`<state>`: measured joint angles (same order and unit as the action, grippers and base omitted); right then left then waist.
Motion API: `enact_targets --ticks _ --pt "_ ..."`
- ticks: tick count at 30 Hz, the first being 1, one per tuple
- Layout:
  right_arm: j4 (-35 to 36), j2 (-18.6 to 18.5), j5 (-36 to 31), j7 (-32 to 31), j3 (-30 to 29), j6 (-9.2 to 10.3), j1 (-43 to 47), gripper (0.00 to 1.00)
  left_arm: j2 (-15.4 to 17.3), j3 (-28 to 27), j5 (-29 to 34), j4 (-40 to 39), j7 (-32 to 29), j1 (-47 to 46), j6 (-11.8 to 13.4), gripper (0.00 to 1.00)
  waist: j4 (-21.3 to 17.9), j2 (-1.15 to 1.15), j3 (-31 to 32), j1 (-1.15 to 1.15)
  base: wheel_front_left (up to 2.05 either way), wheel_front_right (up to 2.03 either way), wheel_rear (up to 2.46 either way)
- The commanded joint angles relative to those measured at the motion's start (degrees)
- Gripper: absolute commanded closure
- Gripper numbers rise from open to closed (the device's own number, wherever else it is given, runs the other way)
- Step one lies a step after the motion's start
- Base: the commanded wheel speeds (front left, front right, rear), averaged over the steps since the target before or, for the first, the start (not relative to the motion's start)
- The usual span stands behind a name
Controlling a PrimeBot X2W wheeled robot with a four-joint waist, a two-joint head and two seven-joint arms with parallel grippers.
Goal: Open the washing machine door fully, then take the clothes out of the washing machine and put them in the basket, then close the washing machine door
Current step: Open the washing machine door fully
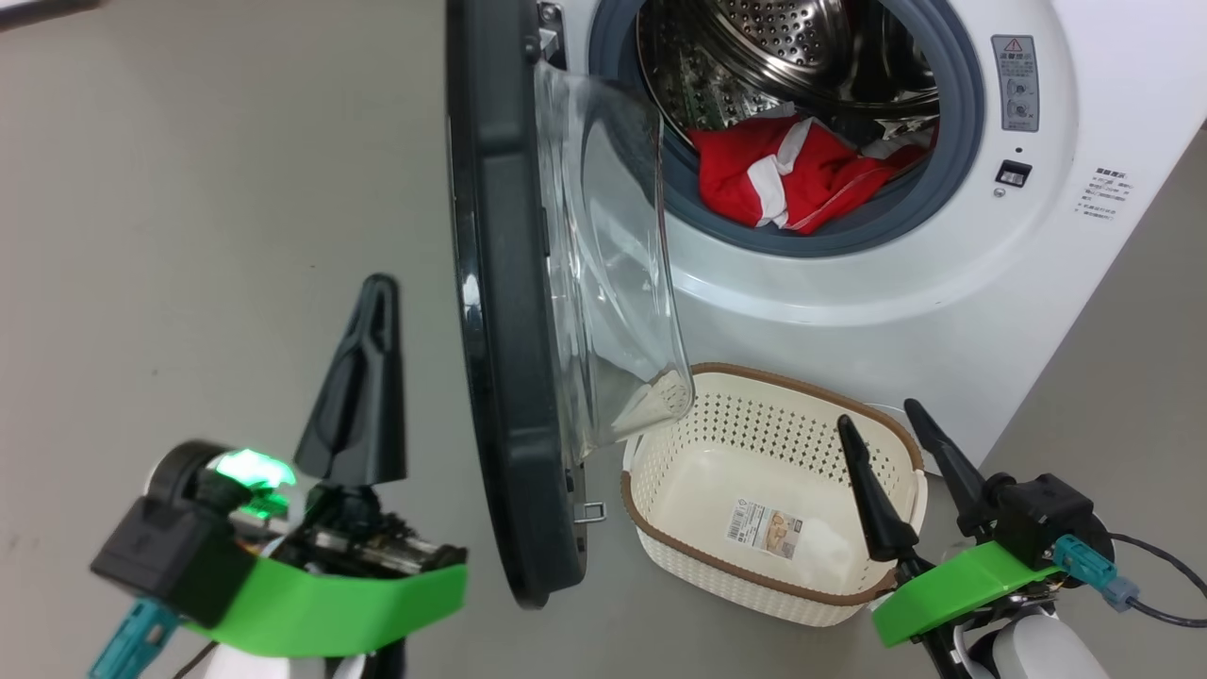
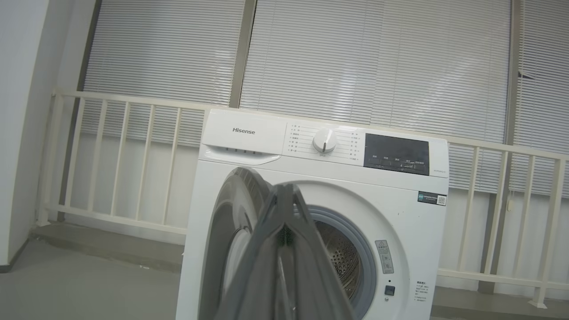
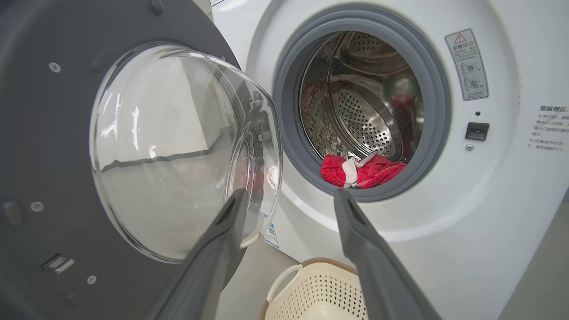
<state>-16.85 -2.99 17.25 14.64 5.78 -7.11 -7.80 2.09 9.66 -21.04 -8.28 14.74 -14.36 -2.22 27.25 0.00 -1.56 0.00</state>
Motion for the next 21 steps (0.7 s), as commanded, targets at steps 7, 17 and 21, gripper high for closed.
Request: enact_targets --ticks 7,17,21 --pt "0.6 0.1 1.0 0.4 3.2 -0.37 -1.2 0.00 0.8 7.3 0.2 -0.5 0.3 -5.2 -2.6 1.00 -1.3 0.00 0.2 0.00 0.00 0.00 0.00" --pt "-0.2 0.1 1.2 0.4 3.4 -0.37 -1.0 0.00 0.8 14.7 -2.2 10.5 -3.9 -3.1 -2.0 1.00 -3.0 0.00 0.2 0.00 0.00 0.00 0.00" --pt "-0.6 0.1 1.2 0.4 3.5 -0.37 -0.8 0.00 0.8 15.0 -2.6 13.2 -4.9 -2.2 -0.2 1.00 -3.2 0.00 0.0 0.00 0.00 0.00 0.00"
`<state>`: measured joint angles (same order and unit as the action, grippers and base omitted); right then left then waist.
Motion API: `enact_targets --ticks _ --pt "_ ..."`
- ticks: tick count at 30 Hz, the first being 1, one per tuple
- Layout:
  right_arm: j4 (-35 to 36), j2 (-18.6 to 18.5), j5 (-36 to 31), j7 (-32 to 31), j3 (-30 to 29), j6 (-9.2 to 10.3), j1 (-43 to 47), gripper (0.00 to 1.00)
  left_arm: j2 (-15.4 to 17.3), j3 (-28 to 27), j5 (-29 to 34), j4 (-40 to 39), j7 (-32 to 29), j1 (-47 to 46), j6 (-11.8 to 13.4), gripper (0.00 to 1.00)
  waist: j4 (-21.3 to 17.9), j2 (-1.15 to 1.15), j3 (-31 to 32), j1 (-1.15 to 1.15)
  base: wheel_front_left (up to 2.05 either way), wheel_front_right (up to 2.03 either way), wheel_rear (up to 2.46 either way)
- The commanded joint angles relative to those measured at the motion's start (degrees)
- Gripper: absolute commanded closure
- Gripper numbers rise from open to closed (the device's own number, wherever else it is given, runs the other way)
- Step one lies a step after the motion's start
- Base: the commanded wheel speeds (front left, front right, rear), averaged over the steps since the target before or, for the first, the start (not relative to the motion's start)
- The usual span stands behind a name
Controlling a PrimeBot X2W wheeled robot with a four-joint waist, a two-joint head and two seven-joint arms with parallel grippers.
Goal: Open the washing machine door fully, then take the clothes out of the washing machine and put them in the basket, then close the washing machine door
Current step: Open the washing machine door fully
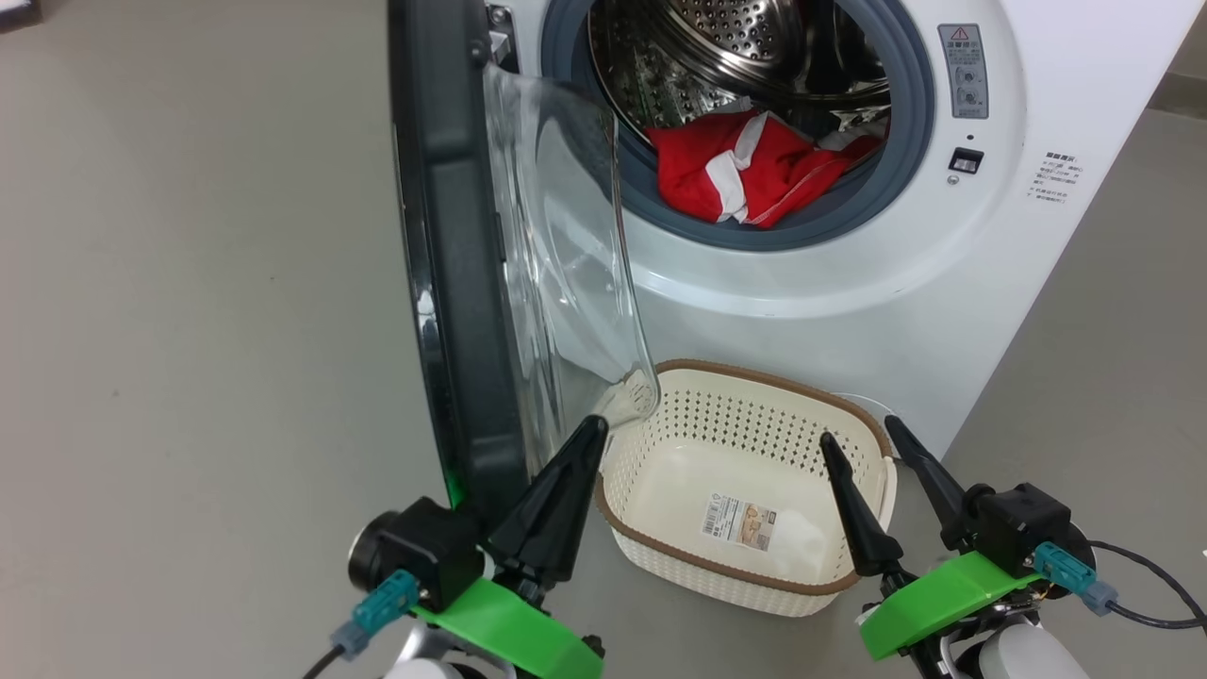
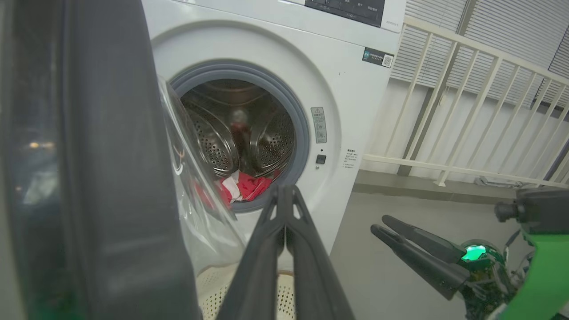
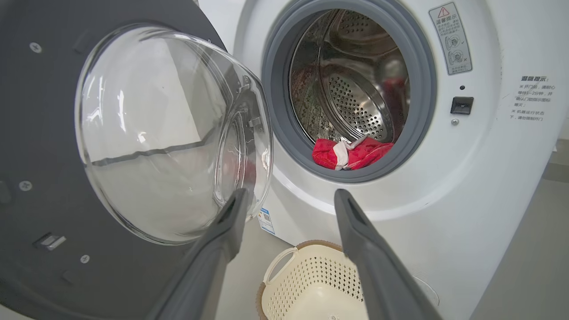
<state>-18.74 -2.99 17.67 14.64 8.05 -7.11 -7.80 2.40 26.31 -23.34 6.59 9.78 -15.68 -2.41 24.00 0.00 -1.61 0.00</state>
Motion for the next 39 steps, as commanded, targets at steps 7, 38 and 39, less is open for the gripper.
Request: enact_targets --ticks 7,38,39 --pt "0.8 0.1 1.9 0.4 2.4 -0.37 -1.3 0.00 1.0 -2.9 0.3 1.3 -0.5 -0.4 3.1 1.00 0.6 0.00 -1.2 0.00 0.00 0.00 0.00" --pt "-1.0 0.1 -0.1 0.4 5.4 -0.37 -4.2 0.00 5.4 -16.4 -1.6 3.9 3.9 -0.4 13.7 1.00 7.0 0.00 -6.8 0.00 0.00 0.00 0.00" --pt "-1.0 0.1 -0.3 0.4 5.3 -0.37 -4.1 0.00 5.4 -16.9 -1.8 4.0 4.1 -0.4 13.9 1.00 7.0 0.00 -6.8 0.00 0.00 0.00 0.00"
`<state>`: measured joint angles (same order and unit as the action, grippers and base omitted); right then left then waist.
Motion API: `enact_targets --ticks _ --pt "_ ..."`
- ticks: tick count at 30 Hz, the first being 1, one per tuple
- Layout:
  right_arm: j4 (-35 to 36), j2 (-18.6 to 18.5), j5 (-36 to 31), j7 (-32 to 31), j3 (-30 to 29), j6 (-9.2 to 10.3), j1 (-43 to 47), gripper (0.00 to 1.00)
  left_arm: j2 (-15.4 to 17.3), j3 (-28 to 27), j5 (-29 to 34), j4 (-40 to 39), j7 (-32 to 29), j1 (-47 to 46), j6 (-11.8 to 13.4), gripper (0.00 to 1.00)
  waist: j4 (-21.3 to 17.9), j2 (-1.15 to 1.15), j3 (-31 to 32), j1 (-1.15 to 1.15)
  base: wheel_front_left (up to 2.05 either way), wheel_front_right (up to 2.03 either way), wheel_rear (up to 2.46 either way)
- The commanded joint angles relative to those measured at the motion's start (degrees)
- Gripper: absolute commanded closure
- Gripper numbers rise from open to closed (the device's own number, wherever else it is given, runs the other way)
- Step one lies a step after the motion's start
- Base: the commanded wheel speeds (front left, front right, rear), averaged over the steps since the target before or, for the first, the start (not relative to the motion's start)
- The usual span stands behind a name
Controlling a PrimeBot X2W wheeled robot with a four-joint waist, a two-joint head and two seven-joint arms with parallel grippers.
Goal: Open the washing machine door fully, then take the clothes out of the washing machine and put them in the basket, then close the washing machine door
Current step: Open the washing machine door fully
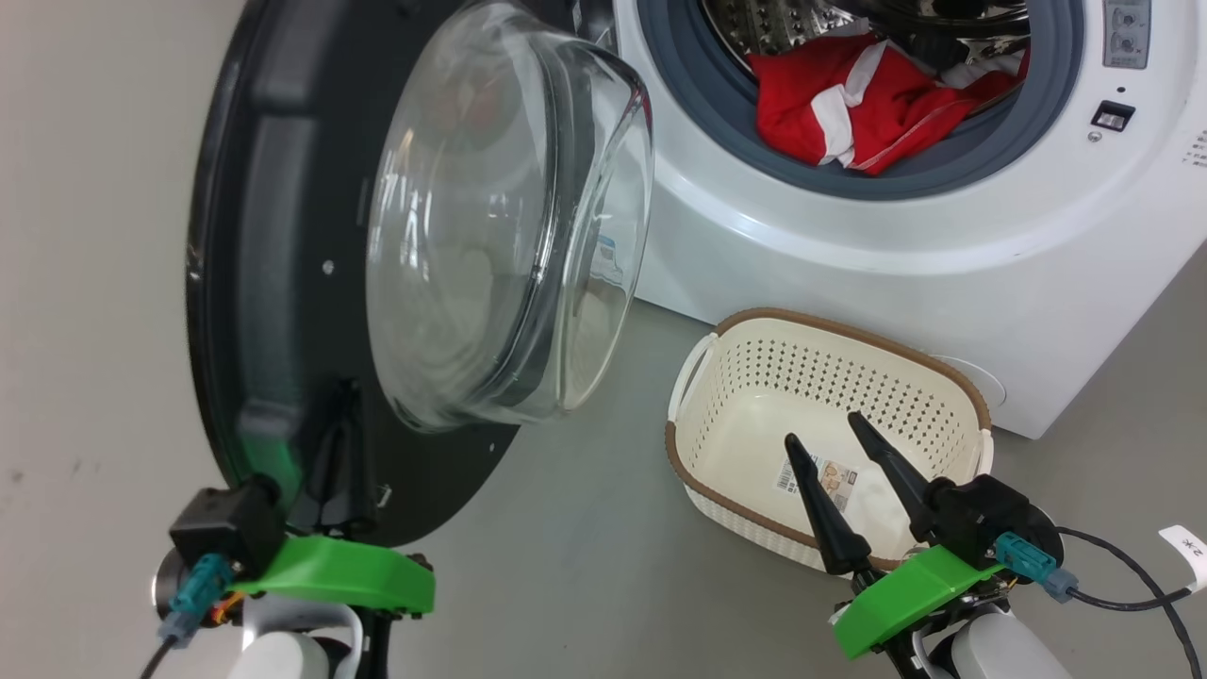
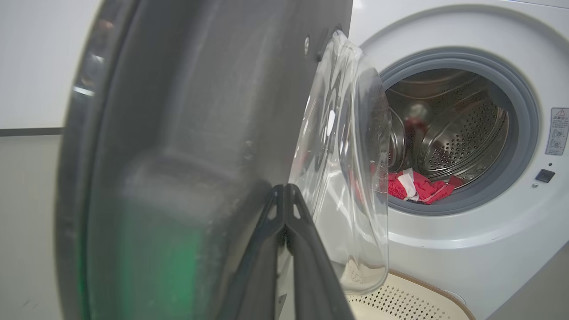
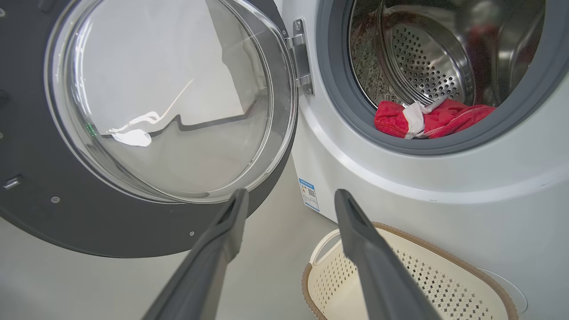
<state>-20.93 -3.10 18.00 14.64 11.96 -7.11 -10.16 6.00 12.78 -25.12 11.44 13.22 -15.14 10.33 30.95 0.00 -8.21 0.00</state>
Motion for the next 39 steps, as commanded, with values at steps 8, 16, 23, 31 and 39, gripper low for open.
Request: enact_targets --ticks 8,16,23,31,39 --pt "1.2 0.2 -2.0 0.4 1.1 -0.37 -1.5 0.00 2.7 -7.0 0.5 0.8 1.5 -2.0 2.4 1.00 -0.3 0.00 -1.5 0.00 0.00 0.00 0.00" --pt "0.9 -1.0 -3.3 0.4 1.4 -0.37 -2.1 0.00 1.7 -13.0 -0.7 2.5 1.8 -4.6 1.9 1.00 -0.7 0.00 -3.3 0.00 0.00 0.00 0.00" --pt "0.8 -2.4 -3.5 0.4 2.0 -0.37 -2.6 0.00 0.8 -17.4 0.4 3.1 1.8 -6.6 1.4 1.00 -1.0 0.00 -4.6 0.00 0.00 0.00 0.00" --pt "0.6 -2.8 -3.7 0.4 2.7 -0.37 -2.4 0.00 1.6 -22.9 2.3 6.7 1.8 -9.3 -0.2 1.00 -1.6 0.00 -5.2 0.00 0.00 0.00 0.00" --pt "0.6 -3.4 -3.9 0.4 3.4 -0.37 -2.7 0.00 2.8 -29.2 4.6 10.2 1.8 -11.3 -2.0 1.00 -2.7 0.00 -6.0 0.00 0.00 0.00 0.00"
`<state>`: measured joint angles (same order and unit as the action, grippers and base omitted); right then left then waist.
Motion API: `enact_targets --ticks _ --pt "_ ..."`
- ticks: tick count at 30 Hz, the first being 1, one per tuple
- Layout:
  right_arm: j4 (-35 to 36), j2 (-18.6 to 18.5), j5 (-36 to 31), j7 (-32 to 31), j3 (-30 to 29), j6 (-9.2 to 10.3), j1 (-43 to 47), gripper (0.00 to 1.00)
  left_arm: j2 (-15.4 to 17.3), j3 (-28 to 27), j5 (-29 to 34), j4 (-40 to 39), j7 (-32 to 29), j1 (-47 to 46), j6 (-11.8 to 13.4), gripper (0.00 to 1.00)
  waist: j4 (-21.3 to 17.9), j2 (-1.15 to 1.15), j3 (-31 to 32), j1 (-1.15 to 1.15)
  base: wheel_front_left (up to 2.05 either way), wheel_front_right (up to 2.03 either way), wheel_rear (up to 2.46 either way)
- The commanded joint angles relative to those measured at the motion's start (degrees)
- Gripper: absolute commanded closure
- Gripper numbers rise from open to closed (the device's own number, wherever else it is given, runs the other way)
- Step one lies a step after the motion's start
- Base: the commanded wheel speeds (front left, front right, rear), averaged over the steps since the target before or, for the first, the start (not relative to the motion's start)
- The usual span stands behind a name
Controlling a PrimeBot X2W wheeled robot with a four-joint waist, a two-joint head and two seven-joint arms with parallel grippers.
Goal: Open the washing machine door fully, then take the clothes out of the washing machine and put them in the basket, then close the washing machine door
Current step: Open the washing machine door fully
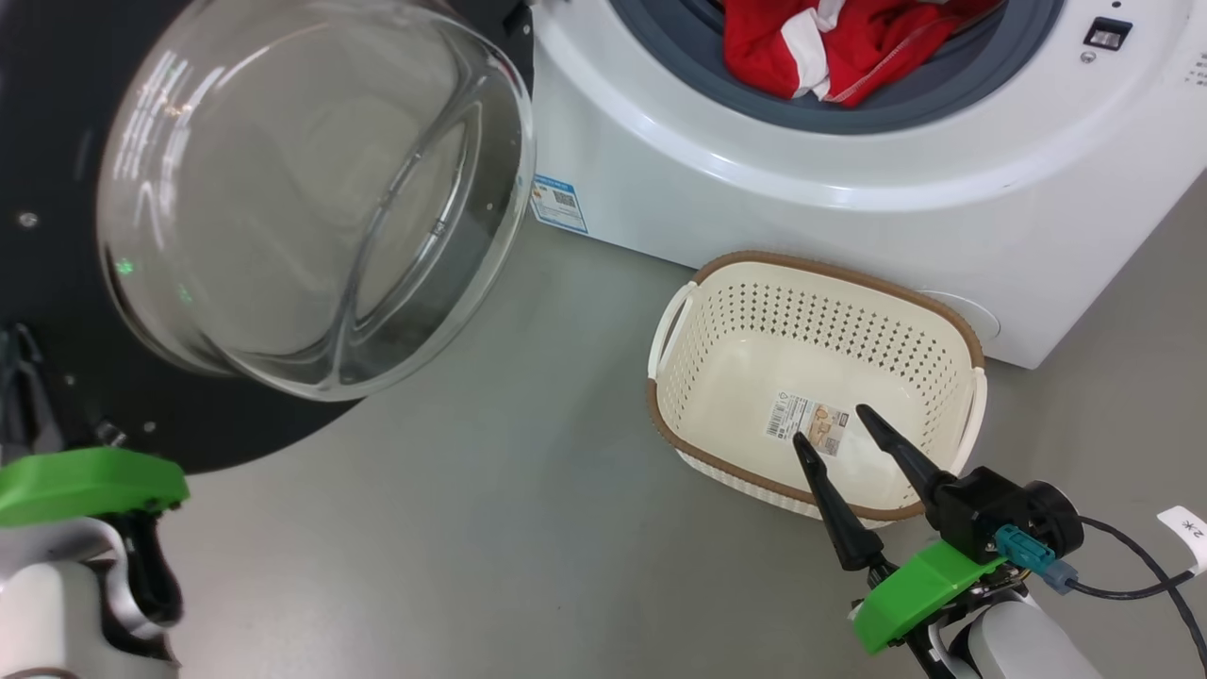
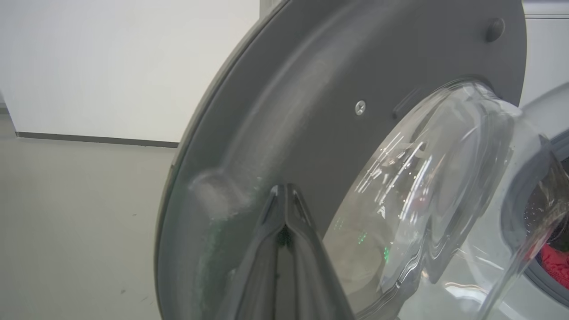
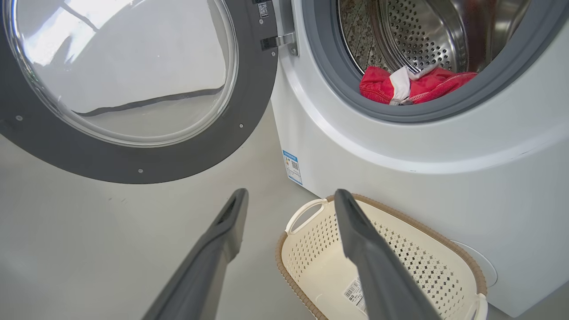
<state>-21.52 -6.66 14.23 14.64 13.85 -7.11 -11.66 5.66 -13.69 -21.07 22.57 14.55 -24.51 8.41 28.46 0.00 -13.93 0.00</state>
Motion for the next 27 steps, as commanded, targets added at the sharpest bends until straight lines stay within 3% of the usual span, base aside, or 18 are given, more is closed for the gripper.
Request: enact_targets --ticks 1,7,15,21,27 --pt "1.3 0.0 -0.2 0.4 1.6 -0.37 -1.2 0.00 3.1 -3.3 0.8 -0.6 0.4 -2.3 -0.5 1.00 -0.3 0.00 -0.4 0.00 0.00 0.00 0.00" --pt "1.4 -0.7 -0.3 0.4 1.9 -0.37 -1.7 0.00 2.9 -6.6 2.0 1.4 0.4 -4.4 -2.2 1.00 -0.7 0.00 -1.4 0.00 0.00 0.00 0.00" --pt "1.3 -1.1 0.7 0.4 1.7 -0.37 -2.5 0.00 2.5 -11.5 3.2 4.0 0.4 -6.7 -6.4 1.00 -1.6 0.00 -2.2 0.00 0.00 0.00 0.00" --pt "1.1 -1.7 1.4 0.4 1.3 -0.37 -3.3 0.00 2.2 -14.0 5.9 5.2 0.4 -8.0 -7.7 1.00 -2.0 0.00 -2.8 0.00 0.00 0.00 0.00" --pt "1.0 -1.3 2.0 0.4 0.3 -0.37 -3.7 0.00 -0.4 -15.1 8.5 3.4 0.4 -6.8 -9.8 1.00 -2.5 0.00 -1.8 0.00 0.00 0.00 0.00"
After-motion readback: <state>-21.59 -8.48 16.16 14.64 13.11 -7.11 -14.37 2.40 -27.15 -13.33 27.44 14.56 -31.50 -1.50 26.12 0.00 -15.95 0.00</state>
